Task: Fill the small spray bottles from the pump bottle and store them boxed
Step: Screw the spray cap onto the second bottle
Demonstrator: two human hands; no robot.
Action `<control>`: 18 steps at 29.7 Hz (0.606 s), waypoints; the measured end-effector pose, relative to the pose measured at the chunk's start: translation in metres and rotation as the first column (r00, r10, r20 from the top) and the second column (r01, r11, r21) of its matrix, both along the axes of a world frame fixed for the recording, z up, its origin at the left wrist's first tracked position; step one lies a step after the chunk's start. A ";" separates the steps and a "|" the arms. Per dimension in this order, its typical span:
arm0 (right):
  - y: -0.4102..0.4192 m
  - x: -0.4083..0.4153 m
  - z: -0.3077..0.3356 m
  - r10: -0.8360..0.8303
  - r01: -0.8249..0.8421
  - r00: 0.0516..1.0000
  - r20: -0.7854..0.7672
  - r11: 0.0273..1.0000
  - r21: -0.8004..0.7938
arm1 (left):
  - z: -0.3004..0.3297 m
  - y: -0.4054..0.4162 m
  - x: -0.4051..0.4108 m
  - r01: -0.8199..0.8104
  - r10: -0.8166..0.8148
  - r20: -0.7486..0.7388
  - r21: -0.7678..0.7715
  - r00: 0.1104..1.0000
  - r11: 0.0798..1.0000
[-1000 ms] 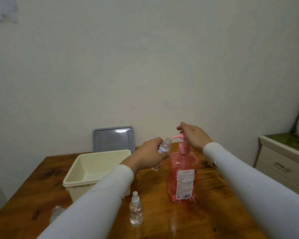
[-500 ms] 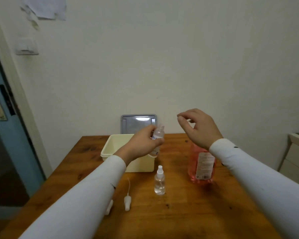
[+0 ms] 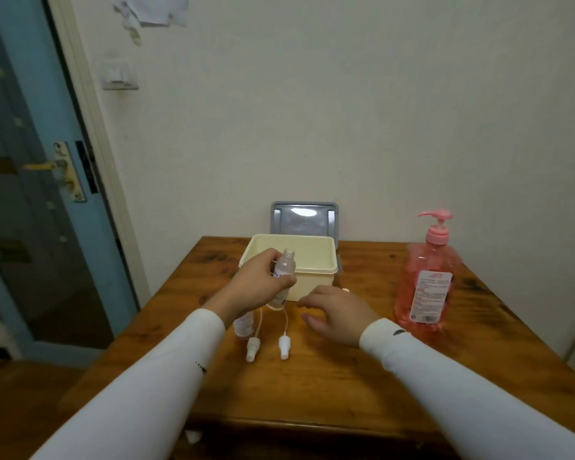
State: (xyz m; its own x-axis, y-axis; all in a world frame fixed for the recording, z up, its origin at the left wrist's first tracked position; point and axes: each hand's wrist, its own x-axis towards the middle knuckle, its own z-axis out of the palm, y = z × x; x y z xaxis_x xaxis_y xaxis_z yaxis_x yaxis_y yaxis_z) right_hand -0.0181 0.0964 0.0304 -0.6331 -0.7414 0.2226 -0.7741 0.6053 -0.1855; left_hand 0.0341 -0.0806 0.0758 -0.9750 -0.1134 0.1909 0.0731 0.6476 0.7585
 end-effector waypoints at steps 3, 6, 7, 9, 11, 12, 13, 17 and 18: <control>-0.016 0.003 -0.019 0.021 -0.022 1.000 0.012 0.994 0.110 | -0.006 -0.008 0.007 -0.022 0.022 0.019 0.011 1.000 1.000; -0.024 0.004 -0.036 0.085 -0.083 0.996 -0.008 0.984 0.158 | -0.011 -0.017 0.014 -0.037 0.036 0.038 0.028 0.999 0.999; -0.024 0.004 -0.041 0.116 -0.109 0.993 -0.028 0.979 0.173 | -0.013 -0.019 0.015 -0.042 0.040 0.044 0.036 0.998 0.998; -0.025 0.002 -0.047 0.171 -0.152 0.982 -0.074 0.965 0.214 | -0.016 -0.024 0.016 -0.048 0.045 0.059 0.040 0.997 0.998; -0.028 0.001 -0.050 0.243 -0.202 0.961 -0.133 0.943 0.265 | -0.017 -0.029 0.015 -0.057 0.055 0.067 0.040 0.996 0.998; -0.029 0.001 -0.051 0.279 -0.220 0.946 -0.164 0.927 0.305 | -0.018 -0.030 0.015 -0.056 0.053 0.069 0.042 0.996 0.998; -0.031 0.000 -0.052 0.310 -0.232 0.931 -0.194 0.911 0.340 | -0.019 -0.031 0.015 -0.053 0.050 0.070 0.041 0.996 0.998; -0.036 -0.003 -0.061 0.390 -0.263 0.886 -0.250 0.868 0.421 | -0.019 -0.029 0.015 -0.054 0.052 0.071 0.033 0.996 0.998; -0.036 -0.004 -0.063 0.402 -0.271 0.878 -0.259 0.864 0.423 | -0.020 -0.029 0.015 -0.055 0.052 0.072 0.030 0.996 0.998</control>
State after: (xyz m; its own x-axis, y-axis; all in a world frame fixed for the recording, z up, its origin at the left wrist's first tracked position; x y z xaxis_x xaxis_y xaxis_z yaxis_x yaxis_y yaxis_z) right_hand -0.0219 0.0600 -0.0326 -0.2673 -0.9626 0.0432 -0.9169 0.2679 0.2957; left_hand 0.0491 -0.1094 0.0559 -0.9784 -0.1707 0.1163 -0.0162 0.6247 0.7807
